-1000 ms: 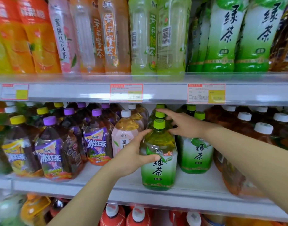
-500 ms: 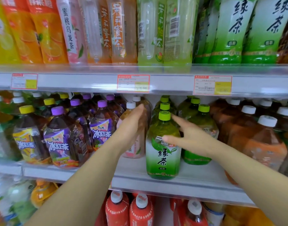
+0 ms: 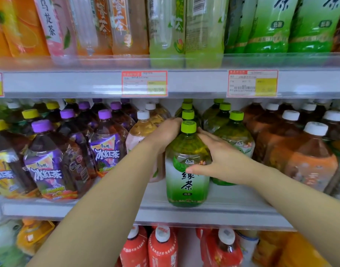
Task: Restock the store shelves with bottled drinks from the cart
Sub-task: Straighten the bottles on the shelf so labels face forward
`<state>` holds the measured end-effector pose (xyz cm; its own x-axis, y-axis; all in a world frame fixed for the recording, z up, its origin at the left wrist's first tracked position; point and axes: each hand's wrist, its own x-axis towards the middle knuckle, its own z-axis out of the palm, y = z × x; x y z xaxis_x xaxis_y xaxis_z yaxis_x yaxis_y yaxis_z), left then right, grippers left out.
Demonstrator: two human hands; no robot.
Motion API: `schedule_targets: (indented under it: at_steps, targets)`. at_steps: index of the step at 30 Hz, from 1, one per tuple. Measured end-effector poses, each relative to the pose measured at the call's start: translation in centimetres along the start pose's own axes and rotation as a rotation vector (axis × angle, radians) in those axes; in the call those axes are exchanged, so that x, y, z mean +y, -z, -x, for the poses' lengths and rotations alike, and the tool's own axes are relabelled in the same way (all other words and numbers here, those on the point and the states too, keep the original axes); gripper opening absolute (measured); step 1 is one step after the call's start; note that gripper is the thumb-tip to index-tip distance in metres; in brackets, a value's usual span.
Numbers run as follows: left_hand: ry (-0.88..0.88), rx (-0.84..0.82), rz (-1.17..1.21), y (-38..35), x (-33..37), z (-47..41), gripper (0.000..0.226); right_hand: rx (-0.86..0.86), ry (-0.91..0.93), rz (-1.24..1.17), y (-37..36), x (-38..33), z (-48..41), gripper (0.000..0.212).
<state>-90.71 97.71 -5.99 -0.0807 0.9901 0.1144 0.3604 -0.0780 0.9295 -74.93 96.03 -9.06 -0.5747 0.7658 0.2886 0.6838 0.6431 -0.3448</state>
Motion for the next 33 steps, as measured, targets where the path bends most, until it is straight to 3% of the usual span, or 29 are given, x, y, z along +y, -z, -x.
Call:
schedule_targets:
  at_steps: [4, 10, 15, 20, 25, 33]
  targets:
    - [-0.029, -0.025, -0.013, 0.1, 0.0, 0.2, 0.026, -0.013, 0.009, 0.025, 0.4, -0.4, 0.0, 0.096]
    - [0.008, -0.102, 0.175, 0.3, -0.8, -0.4, 0.022, -0.012, 0.011, -0.014, 0.3, -0.2, -0.1, 0.094]
    - [-0.04, -0.06, 0.163, 0.1, -0.8, -0.3, 0.019, -0.013, -0.024, -0.032, 0.2, 0.0, -0.2, 0.098]
    - [-0.185, 0.105, 0.135, 0.3, -2.9, 2.8, 0.043, 0.008, -0.034, -0.057, 0.0, -0.2, 0.4, 0.099]
    - [-0.255, -0.041, -0.096, 0.1, -5.7, 6.1, 0.086, 0.006, -0.034, -0.093, -0.2, -0.3, 0.6, 0.099]
    - [-0.299, -0.041, -0.15, -0.2, -5.4, 6.3, 0.092, -0.044, -0.01, -0.019, 0.5, 0.0, 0.3, 0.099]
